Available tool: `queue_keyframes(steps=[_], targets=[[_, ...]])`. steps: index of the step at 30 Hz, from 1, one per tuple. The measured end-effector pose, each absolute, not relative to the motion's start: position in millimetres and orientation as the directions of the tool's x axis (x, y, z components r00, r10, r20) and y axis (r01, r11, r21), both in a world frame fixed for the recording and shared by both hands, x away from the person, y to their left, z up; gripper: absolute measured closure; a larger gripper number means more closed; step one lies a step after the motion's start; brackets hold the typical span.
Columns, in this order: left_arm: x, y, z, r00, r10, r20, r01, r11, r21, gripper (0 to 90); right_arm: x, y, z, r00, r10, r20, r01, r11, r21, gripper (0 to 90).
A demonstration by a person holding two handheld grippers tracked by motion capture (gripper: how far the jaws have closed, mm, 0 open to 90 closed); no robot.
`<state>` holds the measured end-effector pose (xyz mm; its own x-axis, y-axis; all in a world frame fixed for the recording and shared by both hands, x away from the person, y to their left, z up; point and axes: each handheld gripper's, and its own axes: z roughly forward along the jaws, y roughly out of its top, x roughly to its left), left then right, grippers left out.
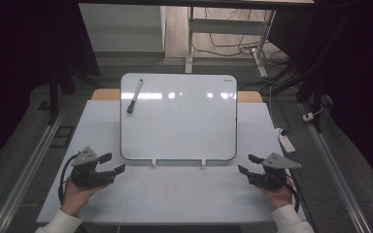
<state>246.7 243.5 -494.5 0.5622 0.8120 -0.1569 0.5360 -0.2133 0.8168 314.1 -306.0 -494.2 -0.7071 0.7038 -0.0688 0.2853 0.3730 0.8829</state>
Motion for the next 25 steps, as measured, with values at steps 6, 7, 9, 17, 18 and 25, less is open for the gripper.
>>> queue_keyframes(steps=[6,7,9,17,18,25], targets=[[236.3,240.9,-506.5,0.576,0.806,-0.136,0.54,-0.251,0.803,29.5,313.4,-309.0,-496.8,-0.701,0.708,-0.087,0.285,0.39,0.876,40.5],[236.3,240.0,-506.4,0.579,0.804,-0.133,0.537,-0.254,0.804,29.5,313.7,-309.2,-497.3,-0.701,0.708,-0.088,0.285,0.391,0.875,40.5],[236.3,239.1,-505.9,0.583,0.802,-0.133,0.535,-0.255,0.805,29.4,313.8,-308.9,-497.7,-0.699,0.709,-0.092,0.284,0.394,0.874,40.5],[236.5,239.5,-505.9,0.579,0.804,-0.134,0.534,-0.25,0.808,29.3,311.6,-308.1,-496.0,-0.698,0.708,-0.107,0.27,0.399,0.876,40.6],[236.4,239.6,-505.7,0.579,0.805,-0.134,0.533,-0.249,0.808,29.4,311.7,-308.0,-496.1,-0.699,0.707,-0.108,0.27,0.401,0.876,40.6],[237.4,238.6,-506.4,0.579,0.805,-0.132,0.534,-0.252,0.807,29.2,311.0,-307.5,-495.6,-0.703,0.702,-0.11,0.261,0.399,0.879,40.6]])
